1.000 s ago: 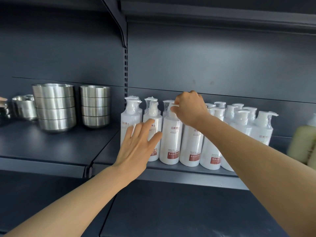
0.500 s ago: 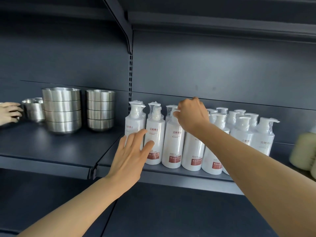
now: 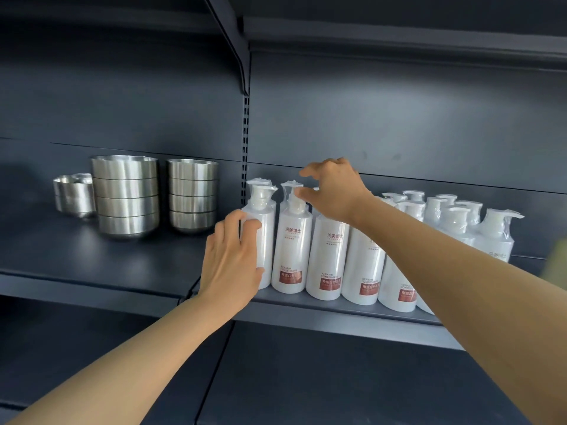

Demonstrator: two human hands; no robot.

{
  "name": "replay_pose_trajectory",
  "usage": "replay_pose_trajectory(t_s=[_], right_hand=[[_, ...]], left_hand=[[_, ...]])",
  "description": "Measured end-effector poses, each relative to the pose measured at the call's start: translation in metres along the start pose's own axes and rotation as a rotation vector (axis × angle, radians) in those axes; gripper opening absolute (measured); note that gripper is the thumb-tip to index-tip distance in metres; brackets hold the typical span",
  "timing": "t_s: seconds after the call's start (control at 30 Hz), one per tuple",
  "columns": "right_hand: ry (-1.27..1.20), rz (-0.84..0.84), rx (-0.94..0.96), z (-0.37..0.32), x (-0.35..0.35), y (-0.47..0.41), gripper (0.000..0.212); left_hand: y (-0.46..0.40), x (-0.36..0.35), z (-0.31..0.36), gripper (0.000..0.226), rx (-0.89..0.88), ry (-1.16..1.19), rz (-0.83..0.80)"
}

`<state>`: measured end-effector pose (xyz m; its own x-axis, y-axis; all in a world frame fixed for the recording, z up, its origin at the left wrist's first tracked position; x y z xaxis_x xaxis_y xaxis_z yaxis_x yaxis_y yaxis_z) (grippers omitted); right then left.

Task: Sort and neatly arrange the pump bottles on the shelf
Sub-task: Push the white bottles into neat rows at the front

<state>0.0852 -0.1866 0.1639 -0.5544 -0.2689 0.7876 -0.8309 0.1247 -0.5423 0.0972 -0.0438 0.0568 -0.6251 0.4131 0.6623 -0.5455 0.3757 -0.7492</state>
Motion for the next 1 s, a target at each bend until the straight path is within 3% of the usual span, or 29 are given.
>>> replay_pose_trajectory(t_s=[0.07,0.27,0.43,0.6,1.0], right_hand=[[0.015,-0.02,-0.012,-0.003,-0.01,-0.007,0.031],[-0.033,0.001,-0.067,0.003,-0.025,-0.012,0.034],[-0.096,-0.026,-0.089,0.005,-0.026,-0.012,0.034],[-0.109,-0.05,-0.092,0.003,-0.027,-0.012,0.036],[-0.064,-0.075,-0.073,-0.006,-0.024,-0.007,0.027]], left_hand=[[-0.003,-0.002,-0.009,0.081,0.066,0.082,-0.027],[-0.002,-0.042,-0.027,0.092,0.31,0.491,-0.29],[0.006,-0.067,-0.036,0.088,0.346,0.502,-0.404],[0.007,-0.079,-0.037,0.069,0.337,0.566,-0.496],[0.006,-0.067,-0.033,0.063,0.346,0.438,-0.411]])
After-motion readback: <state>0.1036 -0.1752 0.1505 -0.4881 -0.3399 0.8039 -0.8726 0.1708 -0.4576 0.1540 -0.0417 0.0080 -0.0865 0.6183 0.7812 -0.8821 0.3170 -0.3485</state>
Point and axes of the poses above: each hand's wrist, its own y-axis away from the middle knuckle, its own x-axis out of the back of the hand, z = x × y, the point moved 10 cm from there along -y, towards the middle knuckle, and after that the axes turned 9 degrees about -y, right-handed, at the moved point
